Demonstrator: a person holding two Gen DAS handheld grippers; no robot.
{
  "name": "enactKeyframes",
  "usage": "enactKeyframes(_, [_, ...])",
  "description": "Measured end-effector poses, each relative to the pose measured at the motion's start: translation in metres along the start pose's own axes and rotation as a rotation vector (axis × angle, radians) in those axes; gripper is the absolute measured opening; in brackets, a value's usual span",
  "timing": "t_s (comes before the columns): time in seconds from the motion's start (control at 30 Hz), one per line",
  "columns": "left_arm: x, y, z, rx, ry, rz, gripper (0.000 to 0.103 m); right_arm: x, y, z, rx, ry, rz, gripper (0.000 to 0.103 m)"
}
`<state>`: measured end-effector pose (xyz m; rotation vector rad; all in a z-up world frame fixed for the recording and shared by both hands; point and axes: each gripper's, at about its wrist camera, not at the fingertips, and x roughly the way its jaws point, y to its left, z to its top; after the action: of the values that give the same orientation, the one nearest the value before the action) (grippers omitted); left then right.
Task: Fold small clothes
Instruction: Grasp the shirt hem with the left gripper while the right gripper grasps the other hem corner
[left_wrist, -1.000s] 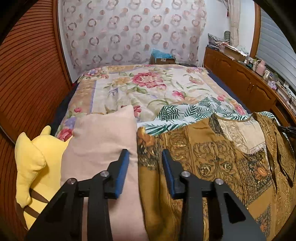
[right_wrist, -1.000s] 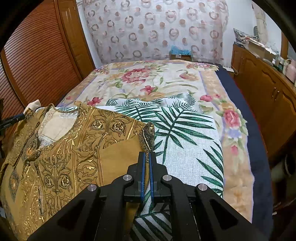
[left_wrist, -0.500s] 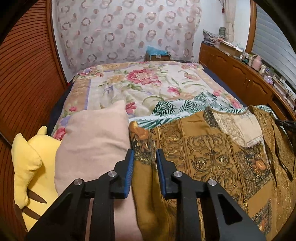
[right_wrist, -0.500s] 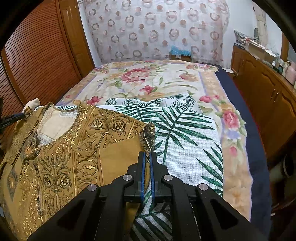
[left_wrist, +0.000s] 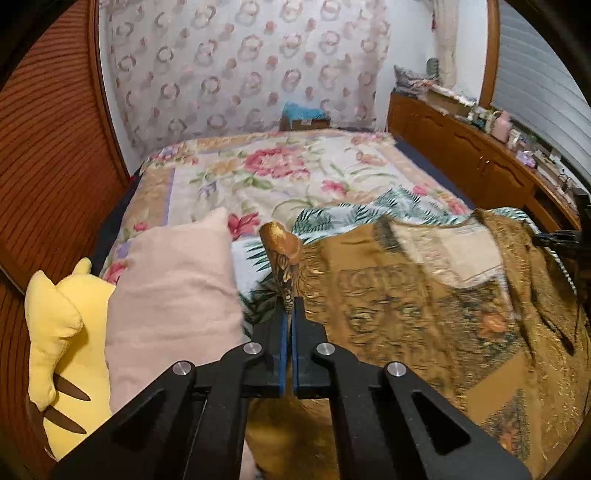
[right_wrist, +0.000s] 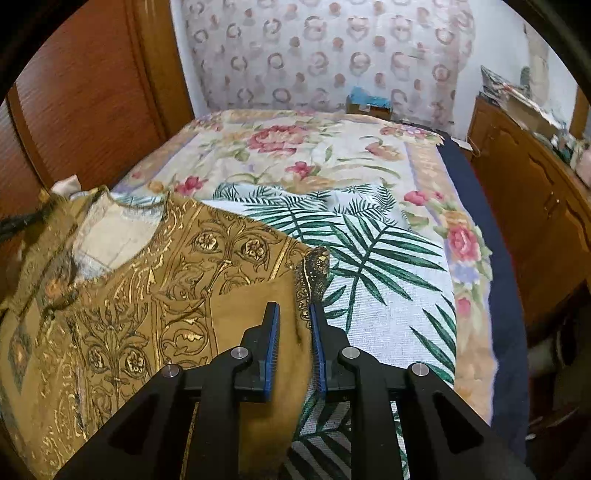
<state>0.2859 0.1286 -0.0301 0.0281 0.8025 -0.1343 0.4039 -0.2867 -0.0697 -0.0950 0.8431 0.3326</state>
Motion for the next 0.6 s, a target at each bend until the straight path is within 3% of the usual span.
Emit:
enactKeyframes(0.27, [-0.070, -0.019, -0.011, 0.008, -0.133, -0.039, 0.002, -0.077, 0.028, -0.007, -0.014, -0.184, 0.061, 0.003])
enactKeyframes(0.6, [-0.151, -0.022, -0.055, 0.001, -0.237, -0.050, 0.002, -0.177, 0.067, -0.066, -0.061, -0.309, 0.090, 0.002])
